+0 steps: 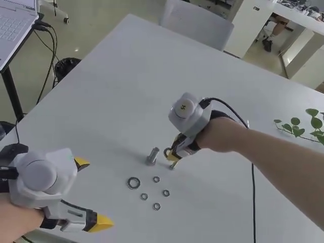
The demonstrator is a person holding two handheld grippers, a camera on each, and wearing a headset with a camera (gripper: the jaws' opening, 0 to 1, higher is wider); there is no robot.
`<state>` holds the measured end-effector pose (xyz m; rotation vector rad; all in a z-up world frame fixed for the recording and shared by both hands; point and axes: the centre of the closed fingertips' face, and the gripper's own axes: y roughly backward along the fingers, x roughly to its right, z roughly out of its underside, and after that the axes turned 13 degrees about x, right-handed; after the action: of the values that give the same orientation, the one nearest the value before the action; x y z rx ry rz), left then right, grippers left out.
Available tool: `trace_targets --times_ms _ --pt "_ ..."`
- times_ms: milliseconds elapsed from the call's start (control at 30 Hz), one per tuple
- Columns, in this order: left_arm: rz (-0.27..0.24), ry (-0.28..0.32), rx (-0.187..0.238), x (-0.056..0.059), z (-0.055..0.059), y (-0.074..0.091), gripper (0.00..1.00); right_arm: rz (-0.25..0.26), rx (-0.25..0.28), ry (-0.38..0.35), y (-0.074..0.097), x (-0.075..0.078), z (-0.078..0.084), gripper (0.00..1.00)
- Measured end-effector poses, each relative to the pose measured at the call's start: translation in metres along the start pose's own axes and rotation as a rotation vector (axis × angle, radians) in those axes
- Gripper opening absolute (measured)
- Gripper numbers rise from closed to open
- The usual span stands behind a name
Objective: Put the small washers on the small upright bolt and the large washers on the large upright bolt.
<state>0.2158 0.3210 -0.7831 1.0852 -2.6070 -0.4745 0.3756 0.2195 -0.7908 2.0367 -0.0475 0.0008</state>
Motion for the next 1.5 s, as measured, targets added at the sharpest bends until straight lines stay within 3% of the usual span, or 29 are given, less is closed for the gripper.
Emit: trace_targets --times_ms 67,133,733,1233,1500 --pt "0.000 -0.001 0.001 0.000 0.000 0.000 0.91 -0.004 0.001 0.006 -0.002 0.000 -0.002 0.22" --pt "0.009 0.014 0.036 0.003 -0.004 -0.002 0.96 -0.005 0.004 0.011 -0.005 0.001 -0.005 0.22" --pt "-0.010 0.007 0.012 0.000 0.004 0.001 0.97 -0.014 0.003 0.026 -0.025 0.009 -0.018 0.22" --pt "0.003 0.015 -0.011 0.005 0.011 0.000 0.93 -0.032 -0.016 0.036 -0.035 0.008 -0.015 0.22" --pt "0.004 0.021 0.001 0.003 0.009 0.000 0.92 -0.035 -0.014 0.046 -0.039 0.009 -0.017 0.22"
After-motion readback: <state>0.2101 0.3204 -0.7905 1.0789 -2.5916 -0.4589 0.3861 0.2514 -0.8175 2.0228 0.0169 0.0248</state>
